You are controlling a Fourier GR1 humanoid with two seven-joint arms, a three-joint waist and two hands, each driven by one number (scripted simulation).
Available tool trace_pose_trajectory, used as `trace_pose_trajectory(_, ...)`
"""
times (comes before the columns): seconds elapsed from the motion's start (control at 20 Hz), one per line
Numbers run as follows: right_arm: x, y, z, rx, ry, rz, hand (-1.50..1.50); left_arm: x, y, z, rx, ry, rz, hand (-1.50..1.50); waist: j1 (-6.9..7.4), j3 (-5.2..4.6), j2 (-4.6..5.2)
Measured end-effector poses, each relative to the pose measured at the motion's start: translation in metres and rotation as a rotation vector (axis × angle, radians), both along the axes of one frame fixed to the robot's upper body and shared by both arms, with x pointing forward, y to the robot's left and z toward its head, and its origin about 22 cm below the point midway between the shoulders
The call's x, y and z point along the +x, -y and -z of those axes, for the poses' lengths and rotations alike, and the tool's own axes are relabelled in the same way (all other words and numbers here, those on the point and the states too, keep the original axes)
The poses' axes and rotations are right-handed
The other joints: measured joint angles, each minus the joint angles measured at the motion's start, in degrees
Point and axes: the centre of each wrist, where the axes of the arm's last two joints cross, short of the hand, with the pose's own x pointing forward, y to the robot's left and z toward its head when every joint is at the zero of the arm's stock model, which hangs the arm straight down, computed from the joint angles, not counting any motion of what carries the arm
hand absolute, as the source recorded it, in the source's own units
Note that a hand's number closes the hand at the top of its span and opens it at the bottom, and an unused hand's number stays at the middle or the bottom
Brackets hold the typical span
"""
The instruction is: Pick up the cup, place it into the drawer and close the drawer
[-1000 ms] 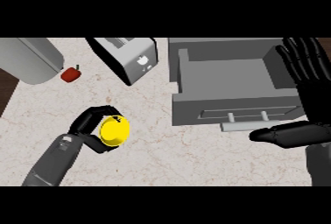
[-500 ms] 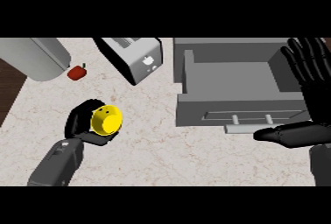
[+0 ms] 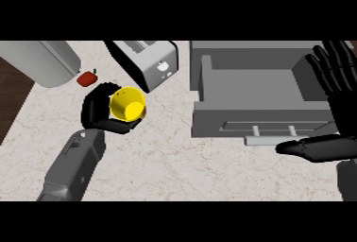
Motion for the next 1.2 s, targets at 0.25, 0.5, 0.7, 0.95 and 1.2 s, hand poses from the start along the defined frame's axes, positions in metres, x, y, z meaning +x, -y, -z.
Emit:
trace_pose_trajectory(0.25, -0.003, 0.004, 0.007, -0.008, -0.005, 0.017, -1.50, 0.031, 0.036, -0.056, 0.021, 0.064, 0.075, 1.50, 0.36, 0.05, -0.24)
trace_pose_trajectory(0.5, 0.002, 0.005, 0.014, -0.003, -0.004, 0.028, -1.50, 0.050, 0.087, -0.122, 0.049, 0.079, 0.134, 1.50, 0.55, 0.06, -0.28)
trace_pose_trajectory(0.7, 0.007, 0.004, 0.010, 0.001, -0.001, 0.028, -1.50, 0.058, 0.123, -0.171, 0.090, 0.081, 0.144, 1.50, -0.03, 0.05, -0.13)
trace_pose_trajectory(0.95, 0.005, 0.004, 0.007, -0.009, 0.011, 0.022, -1.50, 0.069, 0.162, -0.219, 0.134, 0.053, 0.127, 1.50, -0.91, 0.04, 0.11)
trace_pose_trajectory(1.2, 0.005, 0.001, 0.010, -0.001, 0.010, 0.002, -1.50, 0.077, 0.190, -0.234, 0.204, -0.052, 0.095, 1.50, -2.34, 0.07, 0.51)
